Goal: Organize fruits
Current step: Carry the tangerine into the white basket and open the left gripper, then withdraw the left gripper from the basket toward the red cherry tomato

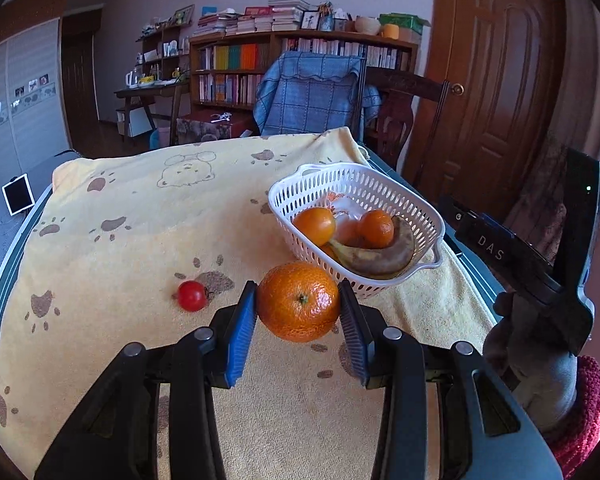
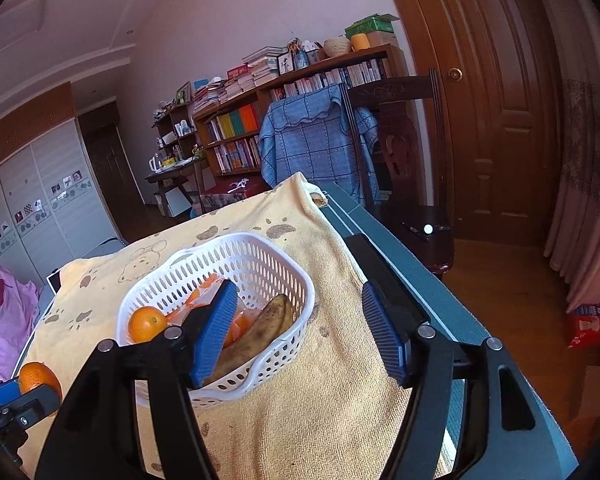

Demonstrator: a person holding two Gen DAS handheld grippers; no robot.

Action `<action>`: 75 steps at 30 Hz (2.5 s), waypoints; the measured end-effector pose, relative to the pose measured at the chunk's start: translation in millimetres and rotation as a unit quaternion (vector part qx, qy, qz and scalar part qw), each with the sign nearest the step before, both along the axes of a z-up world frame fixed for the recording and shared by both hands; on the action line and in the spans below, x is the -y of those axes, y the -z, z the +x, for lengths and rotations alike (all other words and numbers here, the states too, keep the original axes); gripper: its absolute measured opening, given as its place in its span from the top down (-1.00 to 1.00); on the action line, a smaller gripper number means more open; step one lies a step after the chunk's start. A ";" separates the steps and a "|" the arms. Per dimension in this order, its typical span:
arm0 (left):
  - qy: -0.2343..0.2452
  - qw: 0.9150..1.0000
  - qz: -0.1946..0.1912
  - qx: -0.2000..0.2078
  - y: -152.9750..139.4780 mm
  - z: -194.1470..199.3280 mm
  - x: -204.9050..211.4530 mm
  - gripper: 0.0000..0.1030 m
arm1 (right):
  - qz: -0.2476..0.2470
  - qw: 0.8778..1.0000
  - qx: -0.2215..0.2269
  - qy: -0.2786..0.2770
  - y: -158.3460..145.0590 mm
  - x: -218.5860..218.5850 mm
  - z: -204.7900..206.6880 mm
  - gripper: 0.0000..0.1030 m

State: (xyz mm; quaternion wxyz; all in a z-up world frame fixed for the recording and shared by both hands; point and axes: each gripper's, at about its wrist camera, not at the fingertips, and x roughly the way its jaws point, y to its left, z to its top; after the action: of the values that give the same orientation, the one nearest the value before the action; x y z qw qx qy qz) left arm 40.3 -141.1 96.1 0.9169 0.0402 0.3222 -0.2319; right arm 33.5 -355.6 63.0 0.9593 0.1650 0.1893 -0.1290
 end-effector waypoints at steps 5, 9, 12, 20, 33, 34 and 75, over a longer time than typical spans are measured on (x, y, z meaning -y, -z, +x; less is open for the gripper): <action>0.015 1.000 -0.001 -0.004 -0.1 17.7 24.7 0.20 | 0.006 1.000 0.003 0.004 -0.4 2.6 -1.3 -0.45; 0.023 1.000 0.003 -0.006 2.1 30.2 43.3 0.20 | 0.013 1.000 0.006 0.010 -0.9 6.4 -3.1 -0.45; 0.028 1.000 0.008 -0.009 5.3 39.1 54.2 0.20 | 0.015 1.000 0.008 0.012 -1.4 8.0 -4.0 -0.45; 0.032 0.999 0.016 -0.013 17.2 57.3 63.0 0.20 | 0.017 1.000 0.008 0.012 -1.7 9.3 -4.2 -0.45; 0.025 0.998 0.049 0.017 25.8 74.1 71.6 0.18 | 0.021 1.000 0.012 0.009 -0.3 7.9 -5.2 -0.45; 0.024 0.998 0.049 0.020 25.9 75.3 70.9 0.16 | 0.021 1.000 0.012 0.009 -0.5 7.9 -5.3 -0.45; -0.085 0.995 0.003 0.043 -22.3 76.6 -32.5 -0.29 | 0.006 1.000 0.025 0.003 -6.2 0.3 -5.8 -0.45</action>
State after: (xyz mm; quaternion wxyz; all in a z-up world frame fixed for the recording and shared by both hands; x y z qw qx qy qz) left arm 116.9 -108.6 118.4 0.9463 0.0255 0.2852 -0.1501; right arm 27.8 -355.9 69.2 0.9625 0.1742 0.1651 -0.1262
